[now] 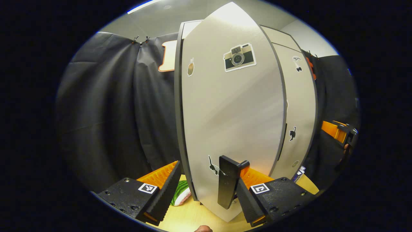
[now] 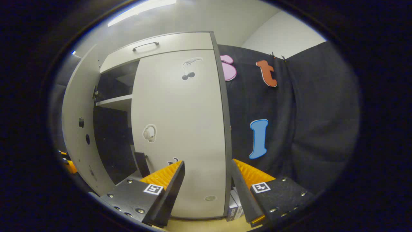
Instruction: Grab one shoe with the right hand and put it into the shoe cabinet, grab the other shoe with the left hand and put it into the shoe cabinet; then close the right door with the right hand and the left door with the left hand.
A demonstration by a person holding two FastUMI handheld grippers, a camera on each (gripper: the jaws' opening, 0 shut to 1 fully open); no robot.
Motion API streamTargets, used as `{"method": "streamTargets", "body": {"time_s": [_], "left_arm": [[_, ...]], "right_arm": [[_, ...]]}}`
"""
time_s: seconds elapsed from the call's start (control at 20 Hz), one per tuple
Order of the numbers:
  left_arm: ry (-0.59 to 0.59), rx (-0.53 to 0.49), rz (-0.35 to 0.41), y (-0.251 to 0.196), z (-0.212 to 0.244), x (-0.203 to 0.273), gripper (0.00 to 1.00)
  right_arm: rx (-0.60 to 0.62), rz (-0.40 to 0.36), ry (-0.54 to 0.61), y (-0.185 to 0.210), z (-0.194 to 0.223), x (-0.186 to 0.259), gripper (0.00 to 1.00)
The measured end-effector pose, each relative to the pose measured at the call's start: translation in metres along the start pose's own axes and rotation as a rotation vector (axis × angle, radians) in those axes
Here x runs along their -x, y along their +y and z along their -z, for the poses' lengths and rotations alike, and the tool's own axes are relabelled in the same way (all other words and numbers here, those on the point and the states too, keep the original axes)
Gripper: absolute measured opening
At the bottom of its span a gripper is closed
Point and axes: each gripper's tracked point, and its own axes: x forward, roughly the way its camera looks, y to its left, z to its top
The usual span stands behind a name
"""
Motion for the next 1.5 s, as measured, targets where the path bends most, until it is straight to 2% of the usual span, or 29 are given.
{"method": "streamTargets", "body": {"time_s": [0.1, 0.15, 0.2, 0.25, 0.3, 0.35, 0.55, 1.2, 1.25, 1.3, 1.5], "left_arm": [[0.017, 0.010, 0.000, -0.011, 0.003, 0.003, 0.88], [0.020, 0.027, 0.041, -0.025, 0.005, 0.007, 0.86], [0.028, 0.047, 0.094, -0.042, 0.008, 0.011, 0.91], [0.042, 0.056, 0.134, -0.059, 0.014, 0.014, 0.92], [0.056, 0.052, 0.153, -0.072, 0.018, 0.014, 0.93], [0.053, 0.046, 0.157, -0.079, 0.021, 0.011, 0.93], [0.048, 0.081, 0.211, -0.107, 0.026, -0.010, 0.91], [-0.046, 0.118, 0.273, -0.138, -0.011, -0.045, 0.92], [-0.052, 0.122, 0.276, -0.140, -0.014, -0.049, 0.92], [-0.055, 0.122, 0.280, -0.142, -0.016, -0.055, 0.92], [-0.047, 0.128, 0.308, -0.157, -0.017, -0.076, 0.92]], "right_arm": [[-0.001, 0.019, 0.003, -0.013, 0.001, 0.003, 0.82], [-0.002, 0.025, 0.005, -0.017, 0.002, 0.004, 0.87], [-0.005, 0.026, 0.007, -0.019, 0.003, 0.004, 0.82], [-0.009, 0.026, 0.010, -0.021, 0.003, 0.006, 0.87], [-0.010, 0.023, 0.012, -0.021, 0.004, 0.008, 0.82], [-0.008, 0.021, 0.012, -0.023, 0.004, 0.010, 0.87], [0.021, 0.040, 0.018, -0.040, 0.009, 0.020, 0.87], [-0.022, 0.177, 0.023, -0.118, 0.011, 0.051, 0.87], [-0.026, 0.183, 0.023, -0.122, 0.012, 0.052, 0.82], [-0.027, 0.190, 0.023, -0.125, 0.013, 0.053, 0.87], [-0.024, 0.215, 0.028, -0.138, 0.018, 0.055, 0.87]]}}
